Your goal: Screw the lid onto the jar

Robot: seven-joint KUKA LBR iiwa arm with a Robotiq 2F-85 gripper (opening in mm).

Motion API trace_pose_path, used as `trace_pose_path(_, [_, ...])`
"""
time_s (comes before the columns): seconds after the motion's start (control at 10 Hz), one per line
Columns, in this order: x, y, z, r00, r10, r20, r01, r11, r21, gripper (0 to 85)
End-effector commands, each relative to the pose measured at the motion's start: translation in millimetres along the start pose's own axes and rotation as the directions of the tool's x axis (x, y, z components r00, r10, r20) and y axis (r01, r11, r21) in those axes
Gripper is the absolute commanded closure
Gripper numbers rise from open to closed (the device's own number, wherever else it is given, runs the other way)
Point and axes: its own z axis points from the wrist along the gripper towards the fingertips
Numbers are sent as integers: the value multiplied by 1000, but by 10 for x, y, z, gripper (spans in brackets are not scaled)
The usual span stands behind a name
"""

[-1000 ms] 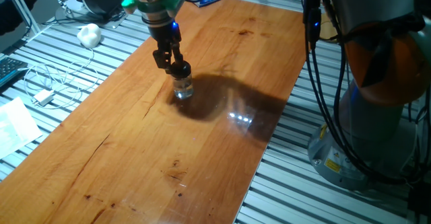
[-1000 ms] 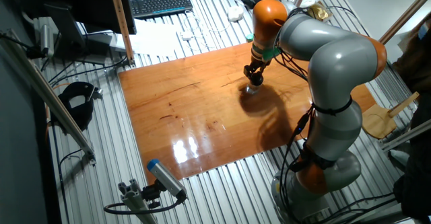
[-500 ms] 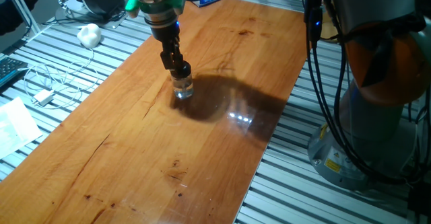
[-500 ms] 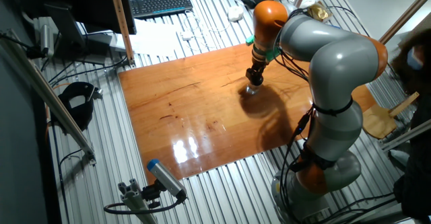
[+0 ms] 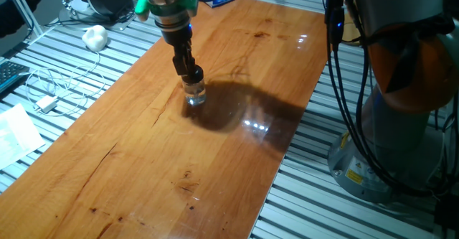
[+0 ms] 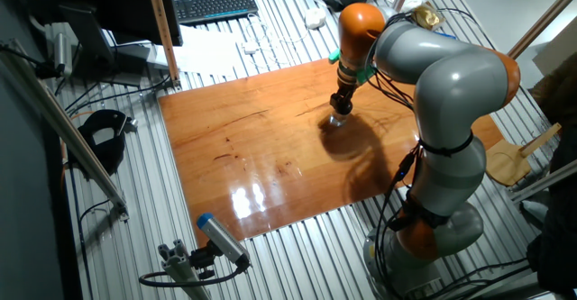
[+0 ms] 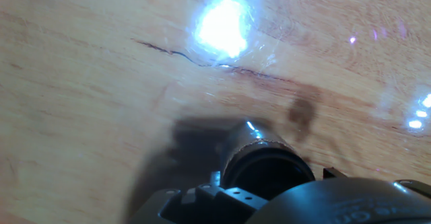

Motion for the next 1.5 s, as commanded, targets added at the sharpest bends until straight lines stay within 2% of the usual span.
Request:
trace_pose_path(0.0, [6, -1, 6, 1000, 0, -2, 0, 1000, -1, 170])
trace_pose_path(0.3, [18, -5, 29, 1000, 0, -2, 0, 1000, -1, 170])
trace_pose_path(0.5, [19, -2, 35, 1000, 0, -14, 0, 1000, -8, 170])
trace_pose_path(0.6, [19, -1, 37, 1000, 0, -18, 0, 1000, -12, 340])
trace_pose_path(1.1, [15, 9, 44, 999, 13, -36, -14, 1000, -20, 340])
trace_pose_path(1.2, [16, 10, 45, 999, 25, -47, -27, 999, -22, 340])
trace_pose_path(1.4, [18, 9, 45, 996, 67, -58, -70, 996, -49, 340])
